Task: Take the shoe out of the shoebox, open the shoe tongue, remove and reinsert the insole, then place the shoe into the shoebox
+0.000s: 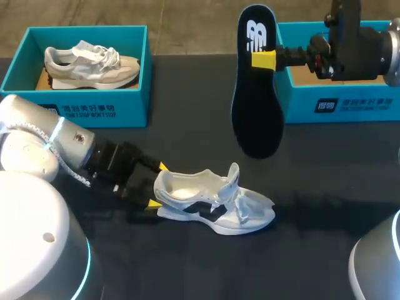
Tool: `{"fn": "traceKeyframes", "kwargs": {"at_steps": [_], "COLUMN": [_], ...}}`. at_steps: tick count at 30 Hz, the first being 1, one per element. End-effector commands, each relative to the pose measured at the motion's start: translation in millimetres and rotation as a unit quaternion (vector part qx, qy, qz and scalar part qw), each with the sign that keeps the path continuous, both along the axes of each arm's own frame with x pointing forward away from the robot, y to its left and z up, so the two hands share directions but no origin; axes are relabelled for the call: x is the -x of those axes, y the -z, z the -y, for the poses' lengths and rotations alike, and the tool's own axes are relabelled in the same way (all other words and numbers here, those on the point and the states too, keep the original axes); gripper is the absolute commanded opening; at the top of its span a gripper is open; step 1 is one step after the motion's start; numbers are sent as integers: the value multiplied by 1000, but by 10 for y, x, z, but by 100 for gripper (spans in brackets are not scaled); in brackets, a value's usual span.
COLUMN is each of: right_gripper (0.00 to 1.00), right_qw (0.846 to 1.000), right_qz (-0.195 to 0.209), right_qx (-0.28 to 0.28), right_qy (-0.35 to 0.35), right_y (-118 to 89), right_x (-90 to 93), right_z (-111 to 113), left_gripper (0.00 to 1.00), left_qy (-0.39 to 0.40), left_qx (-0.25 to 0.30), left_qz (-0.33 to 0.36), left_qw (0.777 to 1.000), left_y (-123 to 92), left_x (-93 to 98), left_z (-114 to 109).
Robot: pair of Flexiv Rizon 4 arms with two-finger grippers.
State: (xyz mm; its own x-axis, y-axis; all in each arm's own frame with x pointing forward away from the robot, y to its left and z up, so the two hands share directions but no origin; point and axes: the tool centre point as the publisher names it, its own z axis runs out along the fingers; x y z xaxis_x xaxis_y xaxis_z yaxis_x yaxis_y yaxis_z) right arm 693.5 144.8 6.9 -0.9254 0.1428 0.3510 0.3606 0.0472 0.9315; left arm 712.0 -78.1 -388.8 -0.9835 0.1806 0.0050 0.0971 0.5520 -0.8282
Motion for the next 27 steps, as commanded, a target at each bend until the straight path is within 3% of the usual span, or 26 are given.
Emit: {"fn": "traceKeyframes", "kwargs": {"at_steps": [1,7,22,27], "right_gripper": [0,0,0,0], "right_qw": [1000,1000,1000,1000], "right_qz": [0,0,0,0], "right_qx": [0,0,0,0], "right_qy": [0,0,0,0], "right_y": [7,7,7,7], "right_x": [-12,-12,-12,-12], "right_z": [-26,-26,-26,-26], "left_gripper": [100,100,100,100], "left_qy": [8,22,22,31], "left_qx": [-89,-186,-186,-257], "left_qz": [5,-8,-8,30], "left_qw": [996,982,982,965], "left_y": [-100,-180,-180,-211], "left_x": [-57,-70,-70,9], "left_z": [-49,-119,-119,-71]}}
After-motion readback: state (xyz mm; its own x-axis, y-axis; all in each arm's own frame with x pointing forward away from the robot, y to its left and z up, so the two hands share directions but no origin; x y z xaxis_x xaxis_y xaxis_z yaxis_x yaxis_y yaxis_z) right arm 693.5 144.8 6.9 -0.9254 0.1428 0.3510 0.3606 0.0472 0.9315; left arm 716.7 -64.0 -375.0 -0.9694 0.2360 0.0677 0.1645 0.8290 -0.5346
